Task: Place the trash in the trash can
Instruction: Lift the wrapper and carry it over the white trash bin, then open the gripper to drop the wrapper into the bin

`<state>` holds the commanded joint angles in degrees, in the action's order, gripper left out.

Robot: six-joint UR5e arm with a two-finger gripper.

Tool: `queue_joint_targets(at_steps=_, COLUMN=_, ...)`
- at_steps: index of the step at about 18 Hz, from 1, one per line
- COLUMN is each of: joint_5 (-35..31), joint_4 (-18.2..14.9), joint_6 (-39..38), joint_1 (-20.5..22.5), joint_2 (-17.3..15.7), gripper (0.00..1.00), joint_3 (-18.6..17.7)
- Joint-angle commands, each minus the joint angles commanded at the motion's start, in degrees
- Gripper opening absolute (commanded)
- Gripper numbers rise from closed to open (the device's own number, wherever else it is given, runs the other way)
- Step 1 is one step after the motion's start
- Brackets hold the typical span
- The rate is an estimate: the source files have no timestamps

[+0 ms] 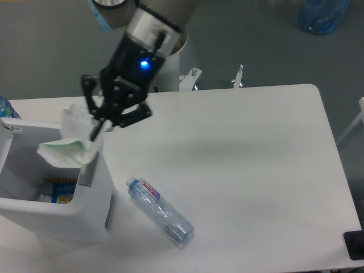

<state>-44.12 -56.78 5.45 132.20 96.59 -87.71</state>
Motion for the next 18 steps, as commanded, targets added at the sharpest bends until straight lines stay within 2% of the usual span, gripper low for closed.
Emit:
queue_joint_targets(at_steps=3, joint_5=-0.35, joint_4=0.00, joint_6=0.09, joint_1=-1.94, joint_2=1.41, gripper=0.01, joint_3=-0.17)
queue_joint_targets(at_steps=4, joint_5=-0.35, joint_4=0.09, joint_6=0.44, joint_1=-2.38, joint_2=1.76, gripper=0.12, joint_3=-0.18)
queue_joint_targets(at_steps=5, joint_5=-0.35, joint_4=0.44, joint_6=0.70, joint_1=-2.47, joint_2=2.11, gripper=0.39, joint_3=-0.18)
queue_joint_targets(at_steps=7, joint_5=-0.35, joint_4=1.57, joint_6=0.79, joint_1=-2.47, joint_2=2.38, gripper=0.75, joint_3=0.00)
queue_joint_targets(at_steps=8, joint_5=-0.35, joint_4=2.19, joint_6=0.70, joint_1=-2.47, joint_2=2.55, gripper=0.90, joint_3=0.09)
queue_joint_targets(at_steps=9, joint_5=-0.35, joint_4=2.37, joint_6=0.44, joint_1=-2.47, joint_2=2.82, gripper=1.00, joint_3=0.35)
queue_joint_targets(at_steps=16, joint_5=-1.05, joint_4=2.55, joint_6=0.00, joint_1=-2.30, joint_2=2.99, gripper=1.00, joint_3=1.40)
queue_joint_targets(at_steps=18, joint_5=-5.95, joint_4=2.55, joint_6=0.00, joint_1=-1.86, joint_2=2.99, gripper=1.00, joint_3=2.02)
